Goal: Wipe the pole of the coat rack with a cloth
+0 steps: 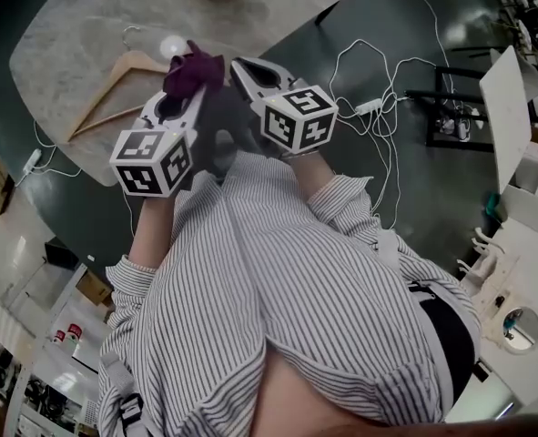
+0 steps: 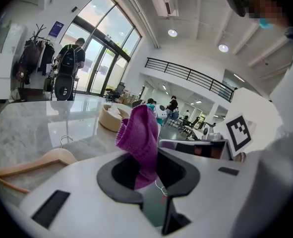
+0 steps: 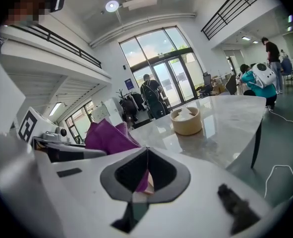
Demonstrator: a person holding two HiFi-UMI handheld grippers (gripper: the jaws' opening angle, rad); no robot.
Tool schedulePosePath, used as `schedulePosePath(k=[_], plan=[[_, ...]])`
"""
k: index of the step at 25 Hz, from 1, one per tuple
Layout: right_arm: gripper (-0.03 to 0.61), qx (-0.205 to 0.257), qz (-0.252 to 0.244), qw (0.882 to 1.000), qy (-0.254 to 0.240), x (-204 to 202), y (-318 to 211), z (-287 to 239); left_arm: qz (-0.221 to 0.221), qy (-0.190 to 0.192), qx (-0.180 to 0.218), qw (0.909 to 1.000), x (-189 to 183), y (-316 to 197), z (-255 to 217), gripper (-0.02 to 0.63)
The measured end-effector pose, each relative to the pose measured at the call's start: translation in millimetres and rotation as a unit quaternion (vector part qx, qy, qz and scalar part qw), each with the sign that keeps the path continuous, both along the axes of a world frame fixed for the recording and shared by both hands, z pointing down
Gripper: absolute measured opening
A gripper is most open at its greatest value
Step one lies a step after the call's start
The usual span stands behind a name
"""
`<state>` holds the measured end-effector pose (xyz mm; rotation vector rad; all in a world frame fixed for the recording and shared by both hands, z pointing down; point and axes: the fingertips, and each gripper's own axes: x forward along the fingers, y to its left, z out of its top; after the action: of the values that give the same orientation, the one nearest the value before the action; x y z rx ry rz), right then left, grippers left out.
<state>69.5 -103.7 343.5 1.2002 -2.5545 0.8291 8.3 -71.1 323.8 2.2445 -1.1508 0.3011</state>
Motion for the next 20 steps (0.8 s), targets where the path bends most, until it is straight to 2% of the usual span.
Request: schedulePosePath(k=[13, 20], plan=[[0.017, -0.018, -0.033, 0.999, 0.005, 6.1, -12.8, 14.5, -0.012, -0.017, -0.018, 0.9996, 5.2, -18.9, 12.0, 0.094], [0.017, -0.027, -0.016, 0.999, 0.01, 20.6, -22.2, 19.6, -0.004, -0.025, -0.024, 0.9994, -0.3, -24.4, 12.5, 0.094]])
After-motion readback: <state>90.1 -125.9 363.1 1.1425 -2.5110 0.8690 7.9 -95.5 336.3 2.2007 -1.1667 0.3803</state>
